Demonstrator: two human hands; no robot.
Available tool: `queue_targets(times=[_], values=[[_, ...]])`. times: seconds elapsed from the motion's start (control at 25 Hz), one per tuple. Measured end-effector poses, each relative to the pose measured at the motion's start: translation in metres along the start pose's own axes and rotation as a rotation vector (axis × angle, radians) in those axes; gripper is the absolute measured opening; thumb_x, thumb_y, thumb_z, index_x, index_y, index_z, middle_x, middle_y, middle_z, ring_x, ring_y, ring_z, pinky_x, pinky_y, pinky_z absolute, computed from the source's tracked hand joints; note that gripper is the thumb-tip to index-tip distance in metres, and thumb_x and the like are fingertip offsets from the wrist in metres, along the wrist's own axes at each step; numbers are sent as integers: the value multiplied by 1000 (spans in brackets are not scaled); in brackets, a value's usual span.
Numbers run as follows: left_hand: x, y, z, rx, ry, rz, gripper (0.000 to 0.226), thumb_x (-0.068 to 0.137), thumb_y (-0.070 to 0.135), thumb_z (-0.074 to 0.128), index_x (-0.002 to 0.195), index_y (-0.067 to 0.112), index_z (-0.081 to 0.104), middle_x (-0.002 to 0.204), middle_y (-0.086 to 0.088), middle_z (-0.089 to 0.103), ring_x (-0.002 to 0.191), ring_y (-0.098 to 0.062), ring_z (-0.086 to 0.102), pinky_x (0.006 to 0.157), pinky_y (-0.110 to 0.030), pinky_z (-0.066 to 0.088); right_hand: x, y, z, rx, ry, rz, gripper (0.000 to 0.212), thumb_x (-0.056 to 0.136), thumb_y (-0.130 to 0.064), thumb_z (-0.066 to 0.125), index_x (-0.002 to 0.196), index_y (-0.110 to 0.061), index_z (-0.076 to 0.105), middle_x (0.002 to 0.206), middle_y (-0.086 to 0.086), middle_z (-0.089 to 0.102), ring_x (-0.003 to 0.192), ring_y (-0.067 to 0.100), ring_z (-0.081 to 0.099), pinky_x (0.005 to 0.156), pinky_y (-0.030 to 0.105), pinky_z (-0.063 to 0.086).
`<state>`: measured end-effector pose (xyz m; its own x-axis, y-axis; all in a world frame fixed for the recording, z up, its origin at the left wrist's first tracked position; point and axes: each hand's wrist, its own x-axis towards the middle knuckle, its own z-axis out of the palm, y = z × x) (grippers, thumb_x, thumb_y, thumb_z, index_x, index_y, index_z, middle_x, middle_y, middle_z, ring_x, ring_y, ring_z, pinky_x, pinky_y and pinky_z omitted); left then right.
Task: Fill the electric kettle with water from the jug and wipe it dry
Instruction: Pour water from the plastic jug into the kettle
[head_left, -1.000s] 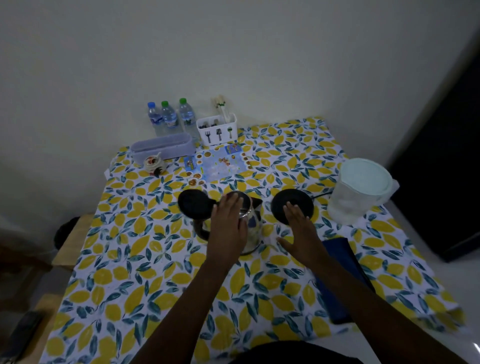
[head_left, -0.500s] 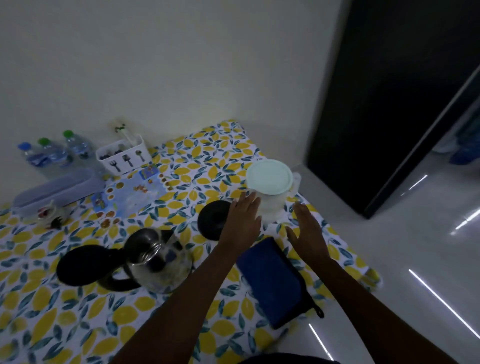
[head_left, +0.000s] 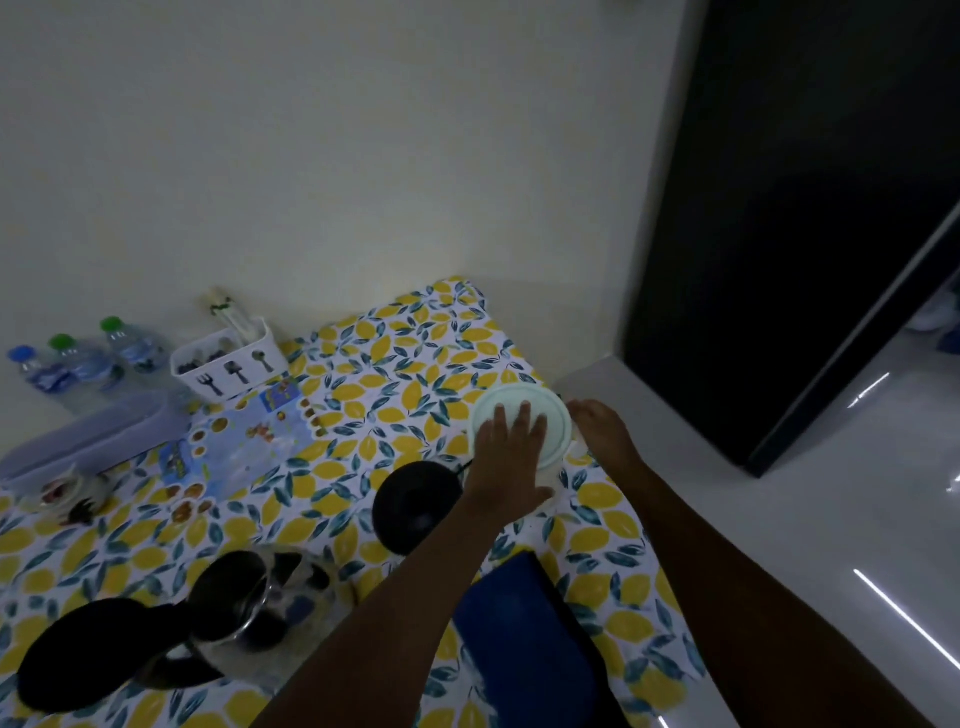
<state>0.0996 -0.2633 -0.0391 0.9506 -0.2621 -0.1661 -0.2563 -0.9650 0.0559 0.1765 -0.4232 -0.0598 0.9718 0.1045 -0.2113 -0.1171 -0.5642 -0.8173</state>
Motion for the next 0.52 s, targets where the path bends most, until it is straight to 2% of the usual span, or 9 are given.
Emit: queue_targets(times=[0.08,0.16,0.28,0.36,0.44,0.52], values=[[1,-3,9,32,32,6,91,89,47,57,154,20,-1,164,-10,-6,148,-42,-5,120,-56,5,1,8,2,131,-12,71,41,98,-41,45,84,-8,65,83,11,65,81,25,60,73,36,45],[1,-5,12,28,50,21,88,90,42,58,154,23,1,164,-8,-3,149,-41,-4,119,-57,6,-2,17,6,212,-3,94,32,96,-37,48,77,-14,60,71,4,60,65,20,56,66,33,44],[3,-4,12,30,54,19,88,90,40,60,153,23,2,164,-7,-2,148,-41,-4,119,-57,6,3,22,11,136,-27,67,37,97,-36,52,79,-5,64,69,10,63,61,20,61,67,34,45],[3,-4,13,13,51,16,88,89,38,61,153,24,3,164,-7,-2,148,-42,-4,118,-58,6,8,20,11,94,-67,87,47,96,-40,53,67,-5,64,62,11,60,52,16,58,62,31,44],[0,-4,14,2,49,28,87,89,37,61,153,25,4,164,-5,-1,148,-43,-3,118,-59,6,7,18,12,228,-28,224,49,90,-42,62,51,-14,51,55,7,52,43,13,47,55,28,39],[-4,-6,14,1,37,56,85,90,35,61,153,26,5,164,-4,1,148,-43,-1,118,-59,8,1,24,16,342,24,283,45,86,-40,66,51,-17,49,54,5,49,47,16,44,55,30,39]])
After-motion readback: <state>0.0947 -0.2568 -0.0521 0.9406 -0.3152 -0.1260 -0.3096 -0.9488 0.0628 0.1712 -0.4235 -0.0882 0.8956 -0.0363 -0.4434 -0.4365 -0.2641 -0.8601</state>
